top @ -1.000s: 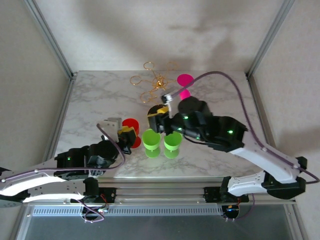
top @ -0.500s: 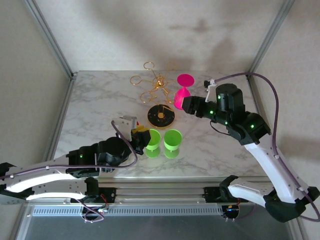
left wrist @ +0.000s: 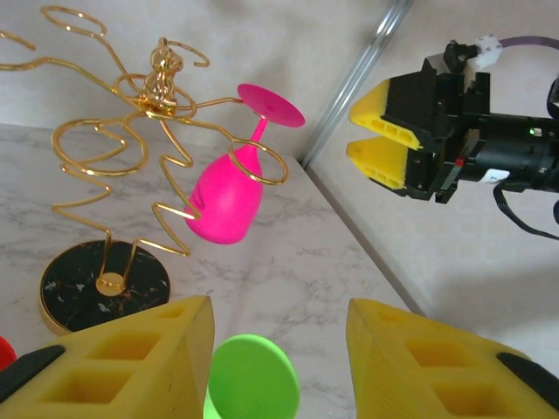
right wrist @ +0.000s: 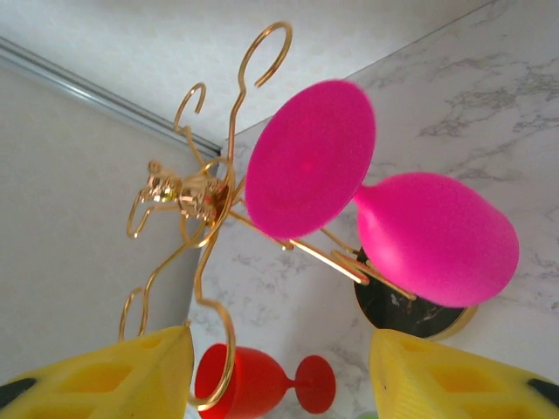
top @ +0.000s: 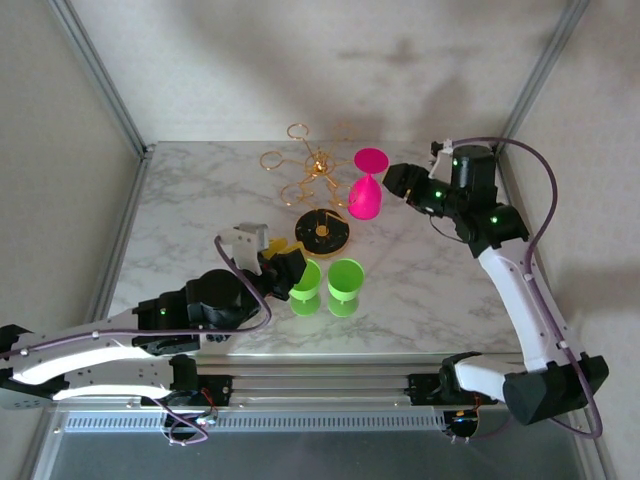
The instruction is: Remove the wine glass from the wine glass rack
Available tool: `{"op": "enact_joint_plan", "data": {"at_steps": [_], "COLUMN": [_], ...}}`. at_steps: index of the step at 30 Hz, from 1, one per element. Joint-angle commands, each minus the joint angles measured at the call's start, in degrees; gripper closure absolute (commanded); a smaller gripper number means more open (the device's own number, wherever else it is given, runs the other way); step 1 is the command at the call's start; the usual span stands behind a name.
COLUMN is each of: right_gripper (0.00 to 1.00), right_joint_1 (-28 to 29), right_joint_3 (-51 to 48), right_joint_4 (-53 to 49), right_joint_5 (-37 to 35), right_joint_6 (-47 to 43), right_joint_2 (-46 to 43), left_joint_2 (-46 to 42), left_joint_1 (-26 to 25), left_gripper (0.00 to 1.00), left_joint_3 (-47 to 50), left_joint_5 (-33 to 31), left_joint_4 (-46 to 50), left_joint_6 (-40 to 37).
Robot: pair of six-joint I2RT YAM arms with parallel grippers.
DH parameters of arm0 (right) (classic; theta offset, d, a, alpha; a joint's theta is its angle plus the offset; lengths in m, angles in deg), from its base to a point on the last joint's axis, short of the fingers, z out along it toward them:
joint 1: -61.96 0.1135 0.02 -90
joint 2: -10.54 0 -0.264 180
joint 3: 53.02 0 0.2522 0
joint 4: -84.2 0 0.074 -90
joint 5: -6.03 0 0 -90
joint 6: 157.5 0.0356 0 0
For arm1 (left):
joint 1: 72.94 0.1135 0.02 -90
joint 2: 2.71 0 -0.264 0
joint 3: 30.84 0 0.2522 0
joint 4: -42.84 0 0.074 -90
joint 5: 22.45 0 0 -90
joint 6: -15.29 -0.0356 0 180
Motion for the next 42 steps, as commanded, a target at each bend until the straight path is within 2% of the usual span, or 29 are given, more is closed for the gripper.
{"op": "enact_joint_plan", "data": {"at_steps": [1,12,23,42], "right_gripper": [0.45,0.54,0.64,0.71], "right_joint_1": [-2.05,-4.08,-4.56,-4.72], "right_joint_3": [-1.11,-0.43,-0.95,-2.83], "right_joint_4": [6.59,13.96,17.35,19.33], "right_joint_5": [4.86,7.49,8.44,8.88], "right_joint_6": [2.35,4.14,5.55,7.04], "right_joint_2": [1.74,9.55,11.36,12.07], "left_joint_2": [1.41,4.94,4.17,3.83], "left_joint_1": [0.21,2.61,9.15,11.04], "left_gripper": [0.58,0.57,0.57,0.57], "left_joint_3": [-0.9,-2.79,-0.63,0.42], "left_joint_5": [-1.15,0.32,7.28,9.22], "left_joint_4": [-2.07,-2.98,-4.13,-4.38], "left_joint_6": [-2.24,-2.08,0.81,1.19]}}
